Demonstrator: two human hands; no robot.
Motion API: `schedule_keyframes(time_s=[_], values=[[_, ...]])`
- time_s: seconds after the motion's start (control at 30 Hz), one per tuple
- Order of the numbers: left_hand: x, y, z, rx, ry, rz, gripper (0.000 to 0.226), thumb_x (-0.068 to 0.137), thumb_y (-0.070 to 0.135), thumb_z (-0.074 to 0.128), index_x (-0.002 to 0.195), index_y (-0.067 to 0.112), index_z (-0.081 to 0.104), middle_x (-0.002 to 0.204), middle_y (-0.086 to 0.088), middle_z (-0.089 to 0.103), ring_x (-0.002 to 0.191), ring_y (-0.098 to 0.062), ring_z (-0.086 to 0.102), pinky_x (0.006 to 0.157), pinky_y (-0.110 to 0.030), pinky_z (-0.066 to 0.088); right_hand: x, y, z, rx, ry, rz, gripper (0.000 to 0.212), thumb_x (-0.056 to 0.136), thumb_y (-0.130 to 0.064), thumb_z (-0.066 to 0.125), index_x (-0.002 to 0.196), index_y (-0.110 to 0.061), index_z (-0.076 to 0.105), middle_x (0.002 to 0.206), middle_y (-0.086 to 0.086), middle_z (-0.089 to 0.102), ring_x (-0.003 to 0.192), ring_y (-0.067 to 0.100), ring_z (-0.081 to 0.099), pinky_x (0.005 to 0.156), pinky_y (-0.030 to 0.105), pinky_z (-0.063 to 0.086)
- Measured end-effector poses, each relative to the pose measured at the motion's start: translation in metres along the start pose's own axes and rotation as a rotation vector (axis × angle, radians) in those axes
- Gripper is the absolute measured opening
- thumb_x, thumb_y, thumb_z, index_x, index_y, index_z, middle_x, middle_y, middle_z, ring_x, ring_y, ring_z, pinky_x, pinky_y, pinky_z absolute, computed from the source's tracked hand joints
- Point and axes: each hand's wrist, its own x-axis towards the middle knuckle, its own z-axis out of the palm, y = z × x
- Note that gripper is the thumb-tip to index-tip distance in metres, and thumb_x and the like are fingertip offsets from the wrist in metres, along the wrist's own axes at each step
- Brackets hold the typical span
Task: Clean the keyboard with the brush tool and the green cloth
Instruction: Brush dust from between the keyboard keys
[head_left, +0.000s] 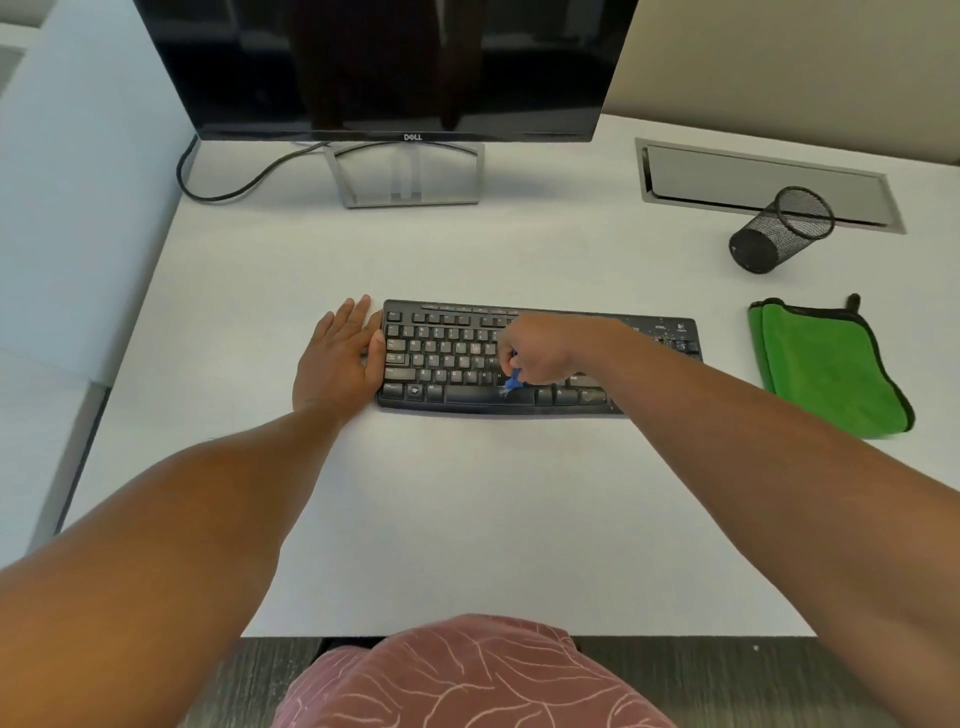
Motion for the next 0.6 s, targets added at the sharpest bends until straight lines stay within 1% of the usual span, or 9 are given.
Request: schedule_keyframes(time_s=[0.1, 0.13, 0.23, 0.3, 0.37, 0.43, 0.47, 0.57, 0.6], values=[[0.000, 0.000, 0.000, 0.004, -0.005, -0.003, 0.060, 0.103, 0.043, 0.017, 0.154, 0.023, 0.042, 0.163, 0.002, 0.031, 0.154, -0.014, 0.018, 0.126, -0.030, 0.007, -0.006, 0.009, 0.001, -0.013, -0.010, 0.024, 0.026, 0.089, 0.000, 0.048, 0.100, -0.007, 0.070, 0.101, 0.006, 0.067, 0.082, 0.021, 0.058, 0.065, 0.032, 0.042], [0.000, -0.001, 0.000, 0.005, -0.006, -0.002, 0.060, 0.103, 0.043, 0.017, 0.154, 0.023, 0.042, 0.163, 0.002, 0.031, 0.154, -0.014, 0.018, 0.126, -0.030, 0.007, -0.006, 0.012, 0.003, -0.017, -0.009, 0.032, 0.026, 0.087, 0.000, 0.048, 0.099, -0.005, 0.070, 0.101, 0.009, 0.068, 0.079, 0.022, 0.057, 0.064, 0.032, 0.041], [0.000, -0.001, 0.001, 0.005, -0.008, -0.003, 0.060, 0.103, 0.043, 0.017, 0.154, 0.023, 0.042, 0.163, 0.002, 0.031, 0.154, -0.014, 0.018, 0.126, -0.031, 0.007, -0.007, 0.022, 0.007, -0.033, -0.013, 0.071, 0.026, 0.081, 0.003, 0.045, 0.095, 0.004, 0.067, 0.102, 0.023, 0.066, 0.068, 0.020, 0.044, 0.056, 0.029, 0.032], [0.000, -0.001, 0.001, 0.008, -0.009, -0.007, 0.060, 0.103, 0.043, 0.017, 0.153, 0.024, 0.043, 0.163, 0.003, 0.031, 0.154, -0.013, 0.018, 0.126, -0.030, 0.007, -0.012, 0.029, 0.008, -0.048, -0.015, 0.110, 0.025, 0.083, 0.003, 0.043, 0.094, 0.008, 0.065, 0.096, 0.028, 0.063, 0.067, 0.021, 0.044, 0.057, 0.031, 0.032], [0.000, -0.001, 0.001, 0.011, -0.008, -0.007, 0.060, 0.103, 0.043, 0.017, 0.153, 0.024, 0.043, 0.163, 0.003, 0.031, 0.154, -0.013, 0.018, 0.126, -0.030, 0.007, -0.019, 0.038, 0.009, -0.060, -0.019, 0.142, 0.025, 0.086, 0.001, 0.043, 0.093, 0.007, 0.066, 0.091, 0.024, 0.063, 0.069, 0.027, 0.051, 0.060, 0.036, 0.040], [0.000, -0.001, 0.001, 0.015, -0.007, -0.008, 0.060, 0.103, 0.043, 0.017, 0.153, 0.024, 0.042, 0.163, 0.003, 0.031, 0.154, -0.013, 0.018, 0.126, -0.030, 0.008, -0.026, 0.050, 0.012, -0.095, -0.020, 0.167, 0.023, 0.086, 0.000, 0.047, 0.093, 0.003, 0.068, 0.096, 0.017, 0.068, 0.082, 0.034, 0.064, 0.065, 0.038, 0.048], [0.000, 0.000, 0.001, 0.016, -0.008, -0.009, 0.060, 0.103, 0.043, 0.017, 0.154, 0.024, 0.042, 0.163, 0.003, 0.031, 0.154, -0.013, 0.018, 0.126, -0.030, 0.008, -0.028, 0.057, 0.014, -0.111, -0.019, 0.182, 0.022, 0.085, 0.000, 0.048, 0.091, 0.002, 0.069, 0.097, 0.016, 0.068, 0.084, 0.033, 0.066, 0.064, 0.037, 0.049], [-0.001, 0.001, 0.000, 0.015, -0.004, -0.011, 0.060, 0.103, 0.043, 0.017, 0.154, 0.025, 0.041, 0.164, 0.004, 0.031, 0.154, -0.013, 0.018, 0.126, -0.030, 0.008, -0.034, 0.065, 0.015, -0.157, -0.041, 0.227, 0.016, 0.084, 0.001, 0.052, 0.081, -0.001, 0.068, 0.088, 0.010, 0.069, 0.076, 0.026, 0.065, 0.064, 0.036, 0.052], [-0.001, 0.001, 0.000, 0.013, -0.003, -0.011, 0.059, 0.103, 0.043, 0.017, 0.154, 0.024, 0.042, 0.163, 0.004, 0.031, 0.154, -0.013, 0.018, 0.126, -0.030, 0.008, -0.036, 0.064, 0.014, -0.168, -0.044, 0.232, 0.016, 0.084, 0.000, 0.053, 0.075, -0.001, 0.065, 0.081, 0.008, 0.067, 0.070, 0.024, 0.062, 0.060, 0.034, 0.049]])
